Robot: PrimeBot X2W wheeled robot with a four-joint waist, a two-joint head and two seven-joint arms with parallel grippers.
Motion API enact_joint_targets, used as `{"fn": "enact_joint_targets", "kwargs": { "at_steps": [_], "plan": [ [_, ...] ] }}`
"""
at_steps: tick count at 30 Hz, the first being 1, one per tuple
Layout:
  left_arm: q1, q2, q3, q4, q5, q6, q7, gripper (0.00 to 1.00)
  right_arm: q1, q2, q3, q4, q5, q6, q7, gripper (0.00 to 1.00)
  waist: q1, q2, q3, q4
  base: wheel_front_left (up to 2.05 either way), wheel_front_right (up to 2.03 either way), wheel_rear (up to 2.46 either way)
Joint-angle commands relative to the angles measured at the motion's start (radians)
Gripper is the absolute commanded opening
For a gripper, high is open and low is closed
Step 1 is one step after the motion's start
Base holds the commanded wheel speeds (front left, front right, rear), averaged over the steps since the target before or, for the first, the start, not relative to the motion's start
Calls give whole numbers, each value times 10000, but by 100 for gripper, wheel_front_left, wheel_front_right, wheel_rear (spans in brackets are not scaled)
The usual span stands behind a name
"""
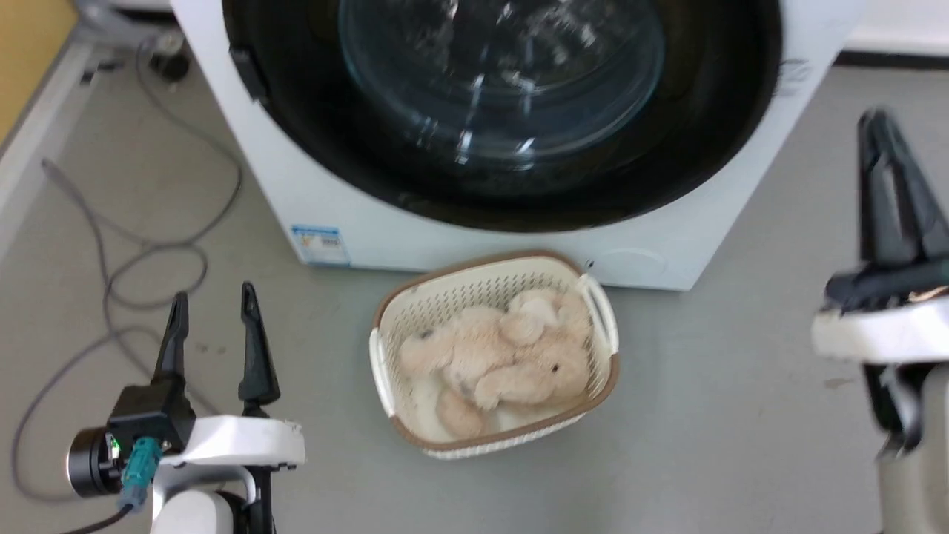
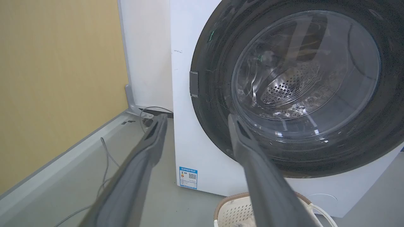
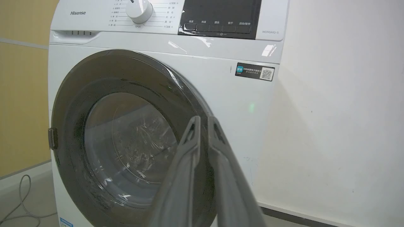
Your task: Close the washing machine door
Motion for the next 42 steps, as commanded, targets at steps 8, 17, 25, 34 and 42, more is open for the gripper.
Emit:
{"fn": "enact_joint_targets", "kwargs": {
  "at_steps": [8, 17, 25, 34, 42],
  "plan": [
    [806, 9, -49, 56, 89, 150, -44, 100, 2091, 562, 300, 446, 606, -9, -44, 100, 1, -1, -1190, -669, 0, 0, 0],
    [1462, 9, -243, 126, 243, 189, -44, 100, 3519, 936, 309, 1007, 919, -9, -44, 100, 1, -1, -1639, -929, 0, 0, 0],
    [1500, -8, -380, 215, 84, 138, 15, 0, 3788, 951, 345, 1022, 945, 0, 6, 0, 1, -1, -1727, -1021, 0, 0, 0],
    [1496, -7, -397, 159, 146, 96, 173, 0, 3810, 956, 383, 950, 864, -1, 164, 0, 1, -1, -1734, -955, 0, 0, 0],
    [1491, -6, -418, 98, 210, 52, 336, 0, 3833, 961, 422, 875, 780, -1, 328, 0, 1, -1, -1741, -886, 0, 0, 0]
  ]
}}
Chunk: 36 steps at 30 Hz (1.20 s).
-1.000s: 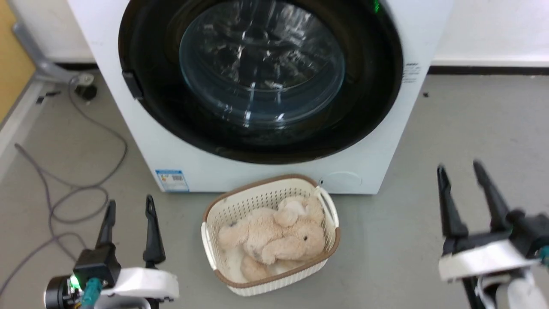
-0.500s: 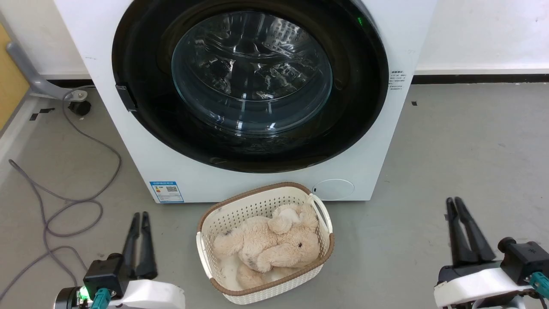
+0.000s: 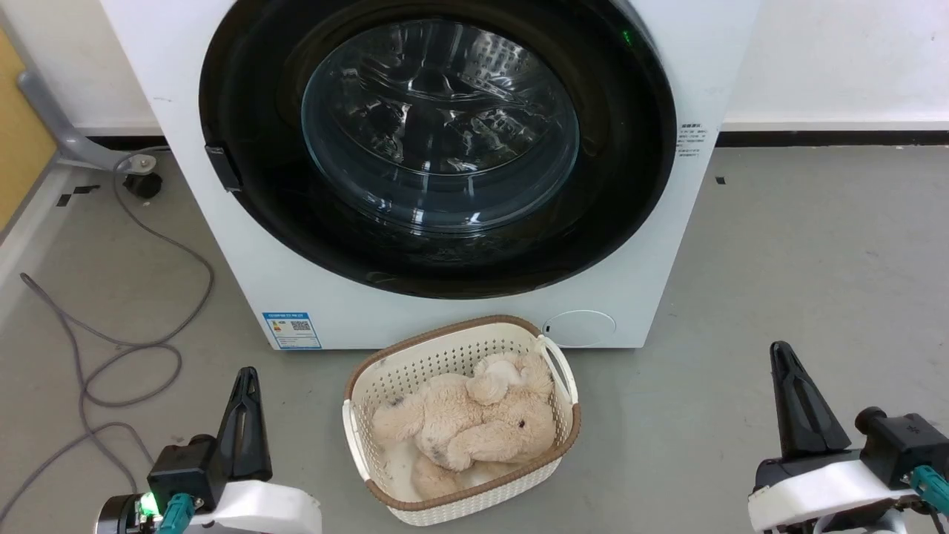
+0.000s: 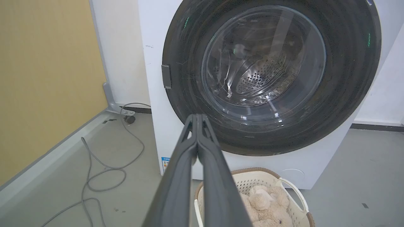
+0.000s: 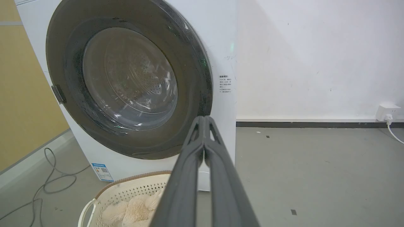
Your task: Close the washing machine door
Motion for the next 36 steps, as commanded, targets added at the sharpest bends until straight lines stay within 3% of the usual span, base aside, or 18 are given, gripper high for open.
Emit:
{"fn": "enact_joint_targets", "kwargs": {
  "at_steps": [1, 36],
  "plan": [
    [-11, 2, -15, -66, 110, -69, 60, 0, 47, 10, 37, -86, -86, -1, 76, 0, 0, 0, -1, 12, 0, 0, 0],
    [-33, 7, -112, -338, 398, -266, 797, 0, 150, 33, 213, -424, -466, -4, 816, 0, 0, 0, -35, 324, 0, 0, 0]
  ]
}}
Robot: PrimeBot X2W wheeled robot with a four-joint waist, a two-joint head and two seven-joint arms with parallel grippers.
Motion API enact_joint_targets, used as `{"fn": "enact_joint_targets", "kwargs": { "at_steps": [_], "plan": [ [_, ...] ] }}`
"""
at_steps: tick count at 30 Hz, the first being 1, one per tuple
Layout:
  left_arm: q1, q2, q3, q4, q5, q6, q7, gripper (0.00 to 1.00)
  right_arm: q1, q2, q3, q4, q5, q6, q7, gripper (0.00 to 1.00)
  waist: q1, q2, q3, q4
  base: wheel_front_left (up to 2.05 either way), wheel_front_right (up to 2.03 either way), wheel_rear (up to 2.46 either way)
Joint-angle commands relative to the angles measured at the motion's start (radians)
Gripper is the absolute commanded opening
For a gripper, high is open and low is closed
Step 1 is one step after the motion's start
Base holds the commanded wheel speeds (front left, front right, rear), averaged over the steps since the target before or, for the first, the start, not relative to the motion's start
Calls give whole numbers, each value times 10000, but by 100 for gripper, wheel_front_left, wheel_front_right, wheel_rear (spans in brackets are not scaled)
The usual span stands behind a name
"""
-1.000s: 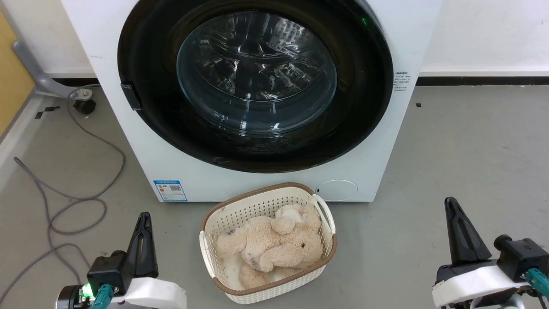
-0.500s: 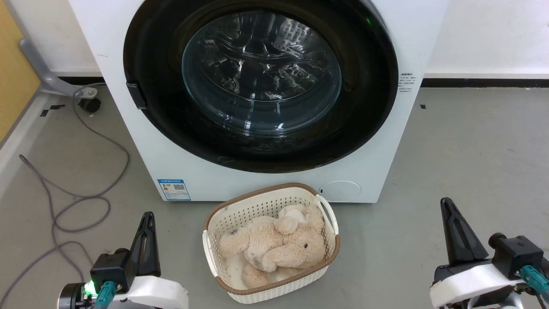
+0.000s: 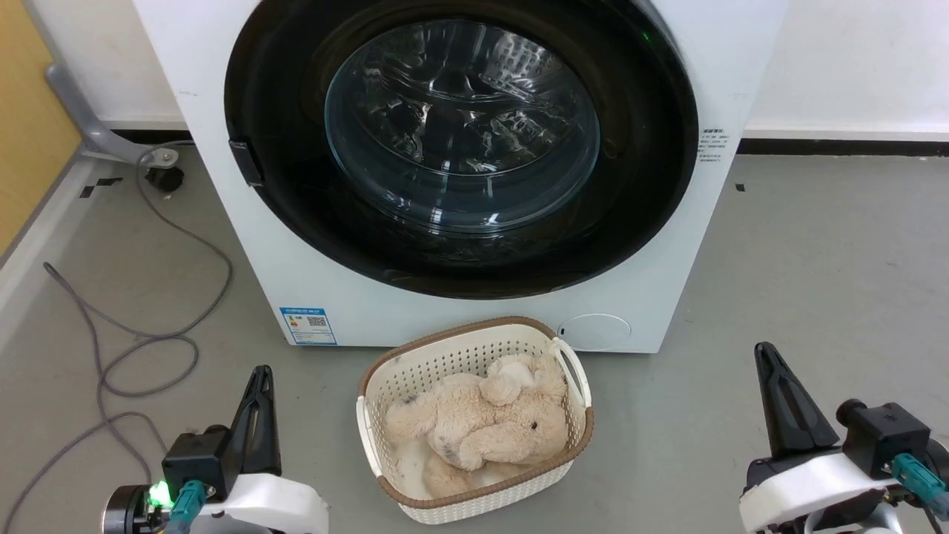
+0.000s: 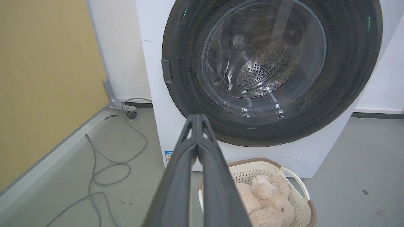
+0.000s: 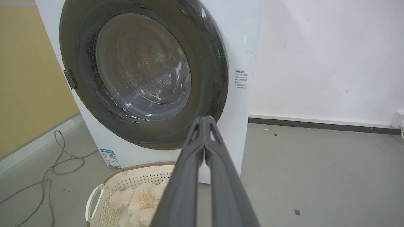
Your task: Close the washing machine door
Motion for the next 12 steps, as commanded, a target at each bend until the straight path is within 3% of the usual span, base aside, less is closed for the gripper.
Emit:
{"fn": "enact_joint_targets", "kwargs": {
  "at_steps": [1, 12],
  "plan": [
    [-34, 7, 0, -58, 70, -20, 41, 0, 126, 34, 15, -79, -97, -4, 41, 0, 0, 0, -1, 7, 0, 0, 0],
    [-41, 8, -29, -140, 158, -80, 265, 0, 157, 41, 69, -182, -213, -5, 266, 0, 0, 0, -11, 102, 0, 0, 0]
  ]
}}
